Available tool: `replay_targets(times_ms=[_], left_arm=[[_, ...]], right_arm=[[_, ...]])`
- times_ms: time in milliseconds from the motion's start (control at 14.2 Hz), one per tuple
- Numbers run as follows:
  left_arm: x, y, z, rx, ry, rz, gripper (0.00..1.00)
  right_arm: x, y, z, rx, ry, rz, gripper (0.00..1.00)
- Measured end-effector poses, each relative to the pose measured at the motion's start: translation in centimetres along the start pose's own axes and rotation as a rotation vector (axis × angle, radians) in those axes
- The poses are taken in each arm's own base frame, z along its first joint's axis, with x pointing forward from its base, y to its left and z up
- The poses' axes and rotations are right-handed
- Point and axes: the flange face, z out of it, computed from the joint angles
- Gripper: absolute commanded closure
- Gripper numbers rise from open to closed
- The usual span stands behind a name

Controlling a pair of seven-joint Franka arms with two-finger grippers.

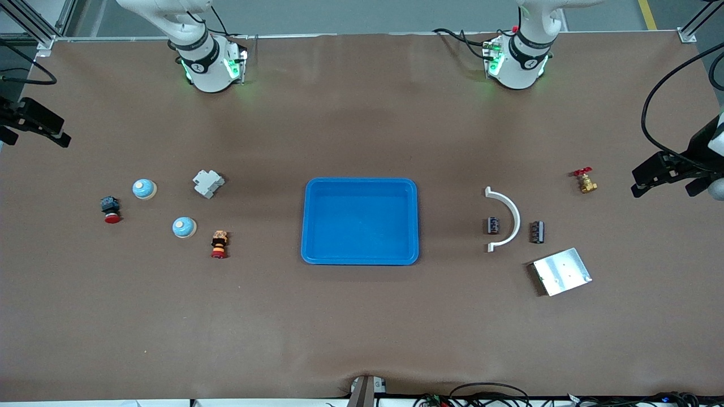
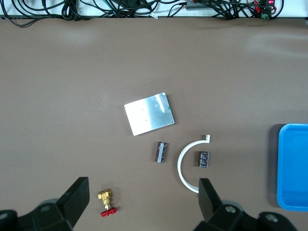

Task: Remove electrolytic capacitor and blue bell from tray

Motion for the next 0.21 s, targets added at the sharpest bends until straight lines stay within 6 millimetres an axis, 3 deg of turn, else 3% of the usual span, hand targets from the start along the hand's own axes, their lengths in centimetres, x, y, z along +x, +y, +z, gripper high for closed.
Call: replay_targets(times_ms=[211], left_arm=[[-0.01, 0.02, 0.02, 0.000, -0.001, 0.000, 0.00]], right_arm=[[-0.03, -0.02, 0.04, 0.002, -0.003, 0.003, 0.00]])
